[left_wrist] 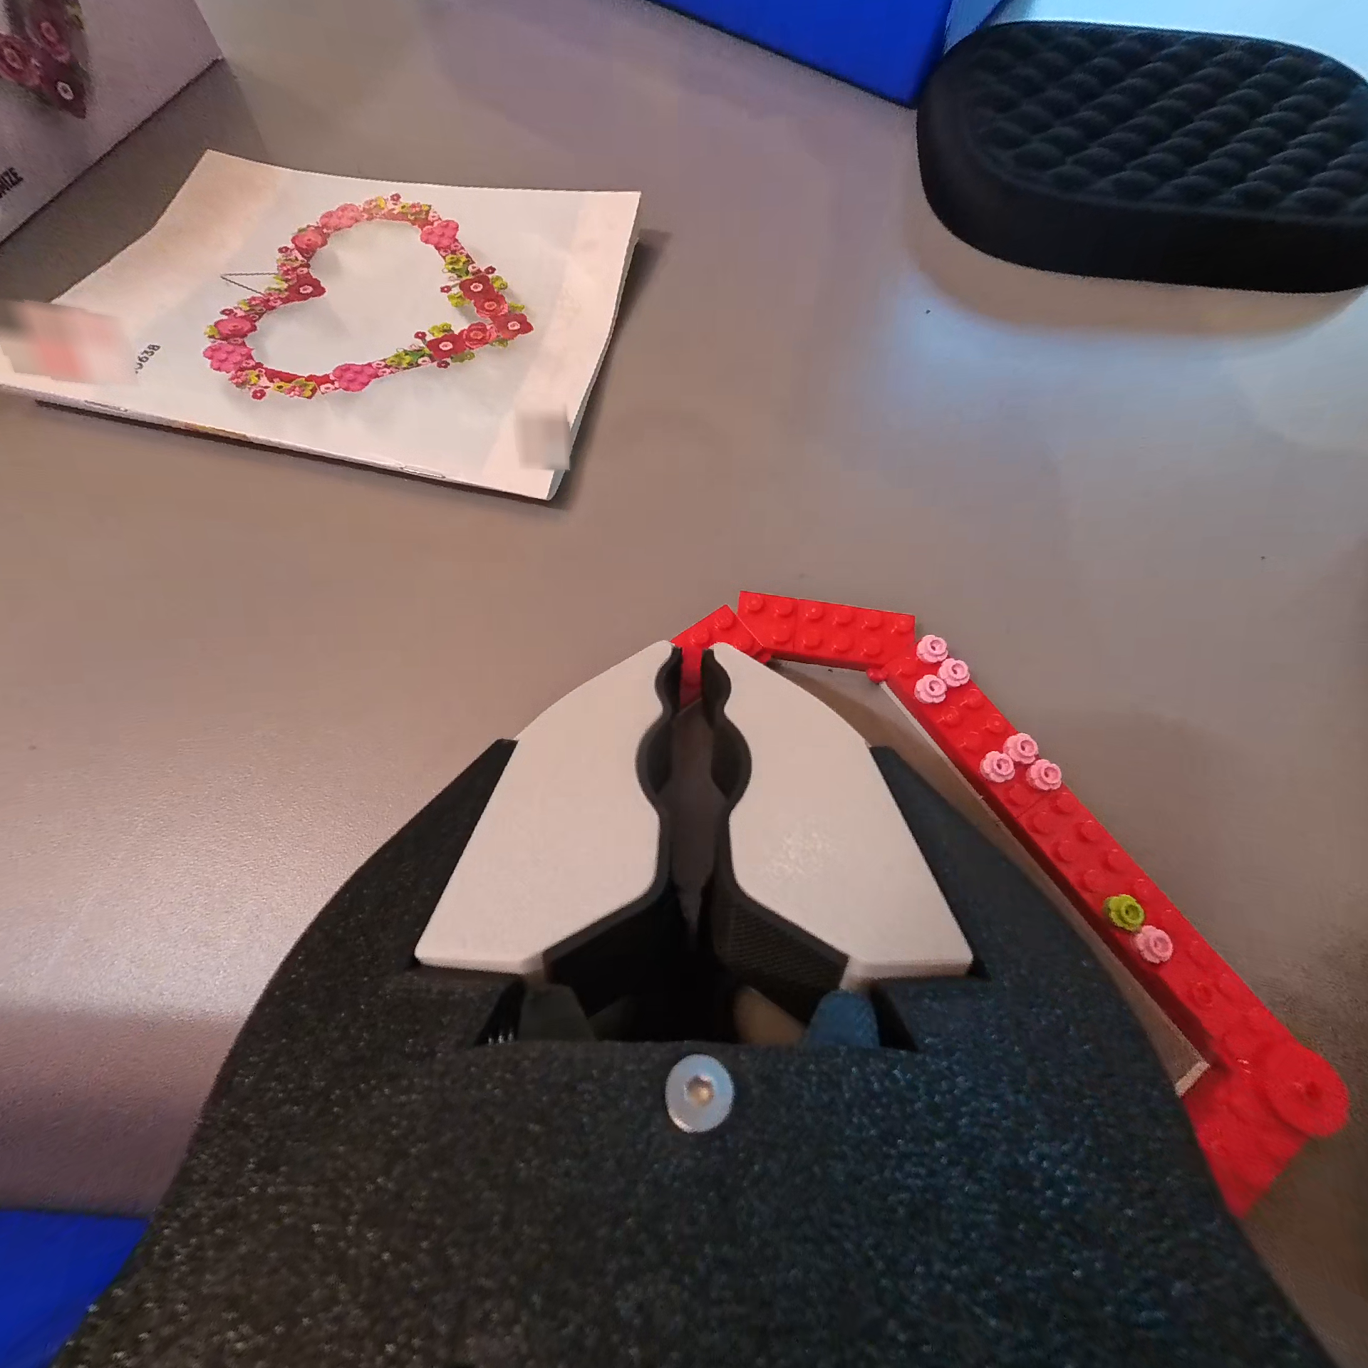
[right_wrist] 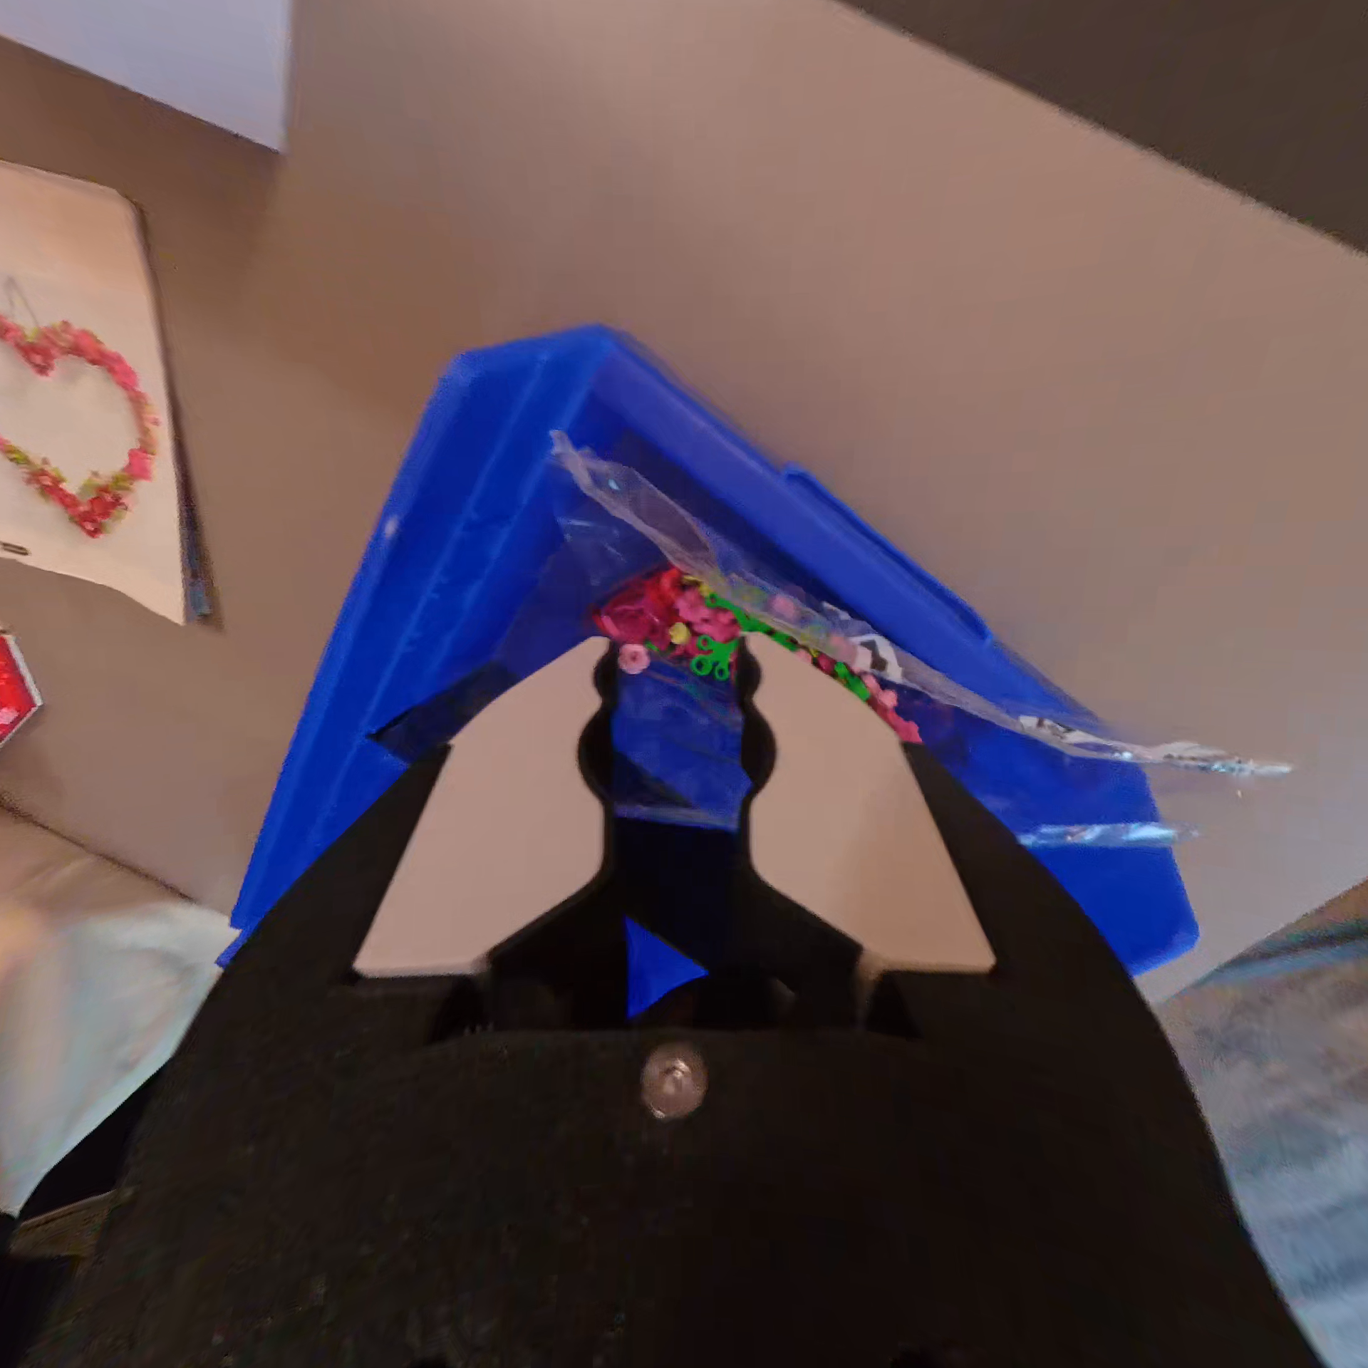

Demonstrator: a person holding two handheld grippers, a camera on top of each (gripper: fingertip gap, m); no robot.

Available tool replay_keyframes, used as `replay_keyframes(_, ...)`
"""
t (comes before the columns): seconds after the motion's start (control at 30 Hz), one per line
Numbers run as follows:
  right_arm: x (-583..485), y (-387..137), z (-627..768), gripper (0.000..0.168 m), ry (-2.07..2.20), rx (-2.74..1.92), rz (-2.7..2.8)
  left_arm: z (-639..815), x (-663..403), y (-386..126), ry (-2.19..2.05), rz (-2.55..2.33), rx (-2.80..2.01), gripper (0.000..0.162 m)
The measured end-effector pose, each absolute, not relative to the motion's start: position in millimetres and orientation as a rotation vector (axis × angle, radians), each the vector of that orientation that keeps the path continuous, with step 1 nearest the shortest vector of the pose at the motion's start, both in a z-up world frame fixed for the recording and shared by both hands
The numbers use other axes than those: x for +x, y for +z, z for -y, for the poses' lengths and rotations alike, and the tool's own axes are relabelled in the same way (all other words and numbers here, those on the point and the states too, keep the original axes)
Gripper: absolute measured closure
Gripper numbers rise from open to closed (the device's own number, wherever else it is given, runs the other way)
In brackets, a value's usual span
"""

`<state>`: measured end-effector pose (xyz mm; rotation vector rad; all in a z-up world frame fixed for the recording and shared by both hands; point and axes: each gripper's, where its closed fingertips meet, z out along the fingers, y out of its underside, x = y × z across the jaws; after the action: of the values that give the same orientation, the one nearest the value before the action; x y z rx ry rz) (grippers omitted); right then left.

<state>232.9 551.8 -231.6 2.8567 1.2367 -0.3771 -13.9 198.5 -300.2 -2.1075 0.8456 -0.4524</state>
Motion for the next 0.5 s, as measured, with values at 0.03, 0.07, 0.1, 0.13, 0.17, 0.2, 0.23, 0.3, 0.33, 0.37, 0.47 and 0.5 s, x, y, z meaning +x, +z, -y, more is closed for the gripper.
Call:
replay_keyframes(0.03, 236, -234, -555, 0.13, -0.326, 2.861, -1.235, -199, -14, -300, -0.45, -0.847, -2.106, 0.157)
replay_keyframes(0.07, 236, -235, -560, 0.129, -0.283, 2.877, -1.273, -198, -14, -300, -0.448, -0.848, -2.105, 0.157)
replay_keyframes(0.1, 235, -234, -564, 0.128, -0.251, 2.882, -1.326, -199, -14, -300, -0.448, -0.848, -2.104, 0.153)
replay_keyframes(0.13, 234, -232, -566, 0.124, -0.222, 2.878, -1.377, -199, -14, -300, -0.449, -0.846, -2.105, 0.157)
replay_keyframes(0.17, 234, -230, -570, 0.123, -0.161, 2.875, -1.433, -199, -14, -300, -0.451, -0.845, -2.106, 0.157)
replay_keyframes(0.2, 236, -228, -574, 0.121, -0.076, 2.863, -1.493, -199, -14, -300, -0.452, -0.845, -2.106, 0.157)
replay_keyframes(0.23, 237, -226, -576, 0.116, -0.015, 2.836, -1.552, -199, -14, -300, -0.452, -0.845, -2.107, 0.157)
replay_keyframes(0.3, 239, -222, -579, 0.109, 0.075, 2.817, -1.57, -199, -14, -300, -0.453, -0.845, -2.107, 0.153)
replay_keyframes(0.33, 245, -220, -581, 0.109, 0.146, 2.822, -1.512, -199, -14, -300, -0.453, -0.844, -2.108, 0.153)
replay_keyframes(0.37, 254, -218, -581, 0.108, 0.225, 2.813, -1.431, -199, -14, -300, -0.453, -0.843, -2.108, 0.153)
replay_keyframes(0.47, 273, -213, -572, 0.099, 0.313, 2.776, -1.197, -199, -14, -300, -0.452, -0.843, -2.108, 0.157)
replay_keyframes(0.5, 280, -209, -570, 0.095, 0.353, 2.767, -1.137, -199, -14, -300, -0.452, -0.843, -2.108, 0.153)
